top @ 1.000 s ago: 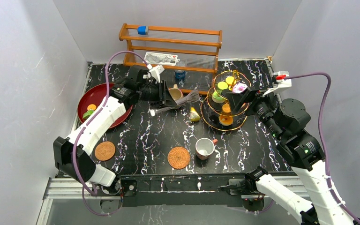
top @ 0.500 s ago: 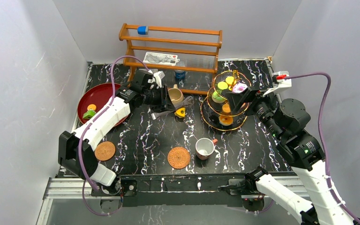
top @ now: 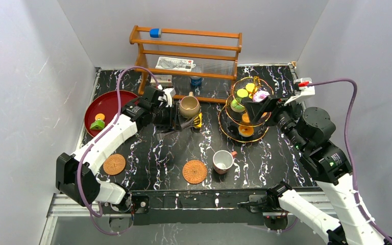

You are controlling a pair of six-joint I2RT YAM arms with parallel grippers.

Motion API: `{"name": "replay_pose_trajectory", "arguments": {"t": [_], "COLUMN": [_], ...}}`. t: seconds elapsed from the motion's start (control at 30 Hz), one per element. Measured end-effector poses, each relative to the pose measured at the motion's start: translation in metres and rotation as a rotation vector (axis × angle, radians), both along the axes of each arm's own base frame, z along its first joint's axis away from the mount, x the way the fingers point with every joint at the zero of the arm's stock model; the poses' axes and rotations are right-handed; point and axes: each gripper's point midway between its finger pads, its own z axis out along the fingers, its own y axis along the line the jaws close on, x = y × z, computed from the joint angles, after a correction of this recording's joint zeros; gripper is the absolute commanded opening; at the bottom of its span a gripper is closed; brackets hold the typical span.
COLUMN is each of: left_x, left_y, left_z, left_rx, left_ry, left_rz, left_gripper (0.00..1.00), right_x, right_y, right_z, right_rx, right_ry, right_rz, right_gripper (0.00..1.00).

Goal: Serve the afternoon tea
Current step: Adjust the desert at the center of the board.

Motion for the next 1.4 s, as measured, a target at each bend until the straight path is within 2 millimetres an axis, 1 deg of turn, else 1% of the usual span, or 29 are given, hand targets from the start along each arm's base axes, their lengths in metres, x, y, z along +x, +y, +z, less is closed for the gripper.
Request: {"name": "replay_pose_trajectory", "arguments": {"t": [0.1, 0.23, 0.47, 0.6, 0.67, 0.83, 1.0, 1.13, 1.4], "left_x": [0.0, 0.003, 0.006, 0.006, 0.007, 0.005, 0.007, 0.01, 0.019], "left_y": [0.008, 0.016, 0.031, 0.034, 0.035, 0.034, 0.035, 0.038, 0.041], "left_z": [-0.007, -0.012, -0.026, -0.032, -0.035, -0.046, -0.054, -0.057, -0.051], "left_rx": [0.054, 0.111, 0.211, 0.243, 0.253, 0.267, 0.294, 0.315, 0.362], "left_ry": [-0.021, -0.066, -0.127, -0.155, -0.171, -0.221, -0.272, -0.328, -0.433], "left_rz": [-0.024, -0.061, -0.136, -0.195, -0.218, -0.343, -0.416, -0.453, -0.509], "left_gripper": [0.39, 0.39, 0.39, 0.39, 0.37, 0.34, 0.33, 0.33, 0.34], "right_x": [0.0, 0.0, 0.006, 0.008, 0.008, 0.007, 0.005, 0.004, 0.001], "right_y": [0.0, 0.002, 0.007, 0.009, 0.01, 0.009, 0.008, 0.007, 0.005], "right_z": [0.001, 0.004, -0.002, -0.005, -0.005, -0.002, 0.001, 0.006, 0.009], "right_rx": [0.003, 0.012, -0.001, -0.009, -0.01, -0.003, 0.002, 0.012, 0.016], "right_ry": [-0.004, -0.013, 0.008, 0.016, 0.017, 0.006, -0.004, -0.021, -0.033], "right_rz": [0.001, 0.006, 0.015, 0.021, 0.023, 0.023, 0.024, 0.023, 0.023], "right_gripper": [0.98, 0.97, 0.97, 0.98, 0.98, 0.98, 0.98, 0.98, 0.99]}}
